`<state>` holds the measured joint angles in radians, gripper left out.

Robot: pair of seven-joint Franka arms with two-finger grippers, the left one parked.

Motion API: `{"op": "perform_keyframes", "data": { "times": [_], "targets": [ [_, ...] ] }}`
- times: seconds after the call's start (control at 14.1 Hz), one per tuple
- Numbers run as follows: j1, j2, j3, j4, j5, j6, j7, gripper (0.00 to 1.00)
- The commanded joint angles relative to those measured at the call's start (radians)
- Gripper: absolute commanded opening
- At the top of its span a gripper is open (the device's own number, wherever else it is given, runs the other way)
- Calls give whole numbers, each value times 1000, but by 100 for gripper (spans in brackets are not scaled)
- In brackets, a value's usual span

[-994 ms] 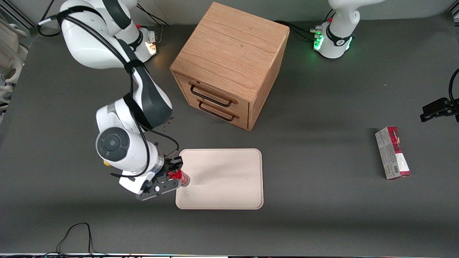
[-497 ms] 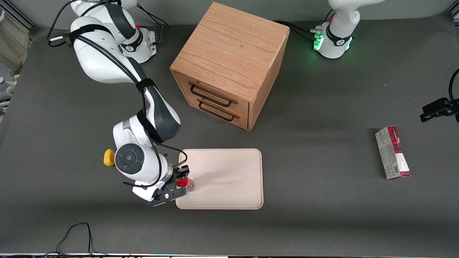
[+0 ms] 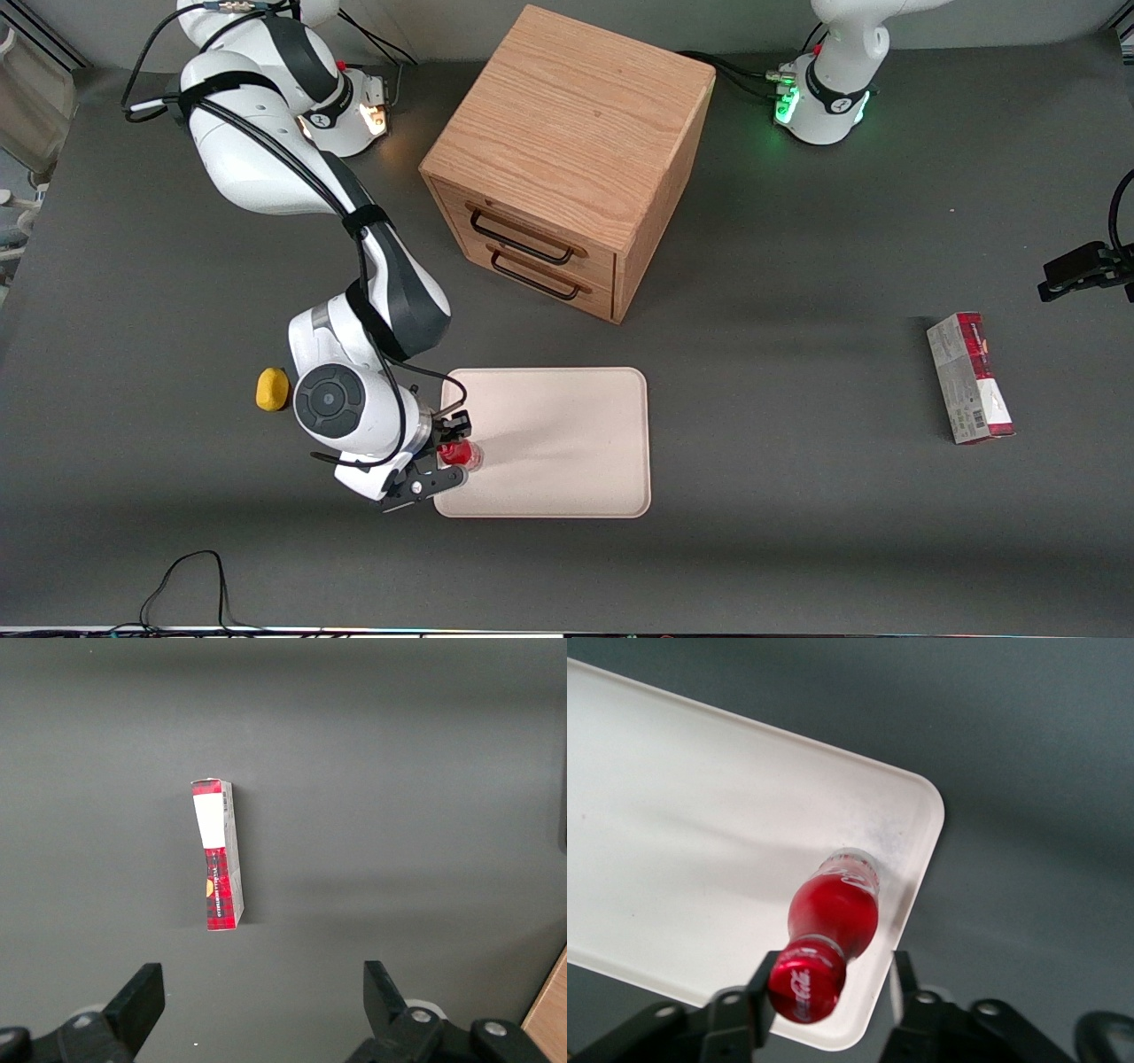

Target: Place coke bottle on tray

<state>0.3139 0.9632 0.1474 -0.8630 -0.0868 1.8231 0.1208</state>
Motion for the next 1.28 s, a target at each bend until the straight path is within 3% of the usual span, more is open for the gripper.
{"op": "perform_keyframes", "data": {
  "times": [0.0,0.64,0.85,1.21],
  "targets": [
    [1,-30,-8,4,-7,-8,3,100],
    [-16,-292,-46,-19,-8,-428,59,100],
    [-33,-435,-97,-146,1,-452,46,100],
    [-165,-680,-98,-442,54,-369,-38,100]
  ]
}}
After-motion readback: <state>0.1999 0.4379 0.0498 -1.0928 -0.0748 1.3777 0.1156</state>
